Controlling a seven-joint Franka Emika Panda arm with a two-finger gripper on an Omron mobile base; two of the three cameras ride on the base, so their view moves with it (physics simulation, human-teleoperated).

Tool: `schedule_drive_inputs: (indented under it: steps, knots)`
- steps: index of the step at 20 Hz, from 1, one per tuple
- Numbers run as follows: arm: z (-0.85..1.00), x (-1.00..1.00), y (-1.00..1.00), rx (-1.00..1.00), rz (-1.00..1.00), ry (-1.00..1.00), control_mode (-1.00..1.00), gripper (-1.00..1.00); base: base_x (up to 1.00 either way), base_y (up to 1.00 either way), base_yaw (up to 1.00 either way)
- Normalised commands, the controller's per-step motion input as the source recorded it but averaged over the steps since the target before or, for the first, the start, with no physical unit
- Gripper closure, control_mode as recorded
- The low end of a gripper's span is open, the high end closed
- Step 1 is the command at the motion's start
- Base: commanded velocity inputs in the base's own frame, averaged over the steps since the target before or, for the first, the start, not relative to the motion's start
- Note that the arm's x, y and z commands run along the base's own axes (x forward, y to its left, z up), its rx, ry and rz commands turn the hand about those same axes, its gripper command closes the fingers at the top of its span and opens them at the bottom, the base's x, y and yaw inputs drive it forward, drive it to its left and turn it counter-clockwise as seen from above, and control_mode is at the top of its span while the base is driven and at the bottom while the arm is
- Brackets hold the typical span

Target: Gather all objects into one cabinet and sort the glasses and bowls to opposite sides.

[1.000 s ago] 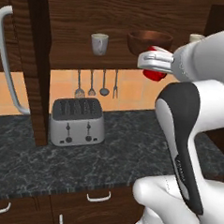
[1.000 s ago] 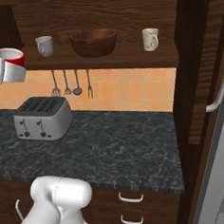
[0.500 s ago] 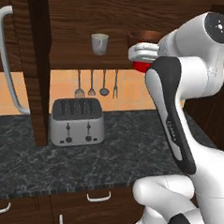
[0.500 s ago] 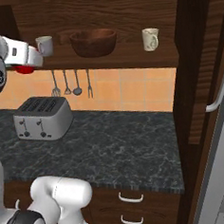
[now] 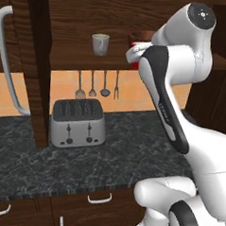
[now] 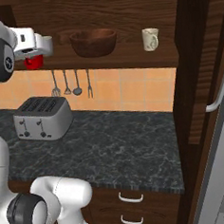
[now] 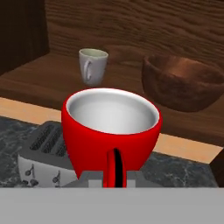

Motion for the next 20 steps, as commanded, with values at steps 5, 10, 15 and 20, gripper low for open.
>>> schedule_drive_inputs:
  steps: [5,10,15,20]
  knots:
    - [-0.03,0.4,0.0,-0.16,0.0,0.0,-1.0,1.0,0.0,0.0,0.0]
    - [-0.01,0.66,0.0,0.0,0.0,0.0,-1.0,1.0,0.0,0.0,0.0]
    - [-0.06,0.62,0.0,0.02,0.01,0.0,-1.0,1.0,0.0,0.0,0.0]
    - [-0.16,0.32,0.03,0.0,0.0,0.0,-1.0,1.0,0.0,0.0,0.0]
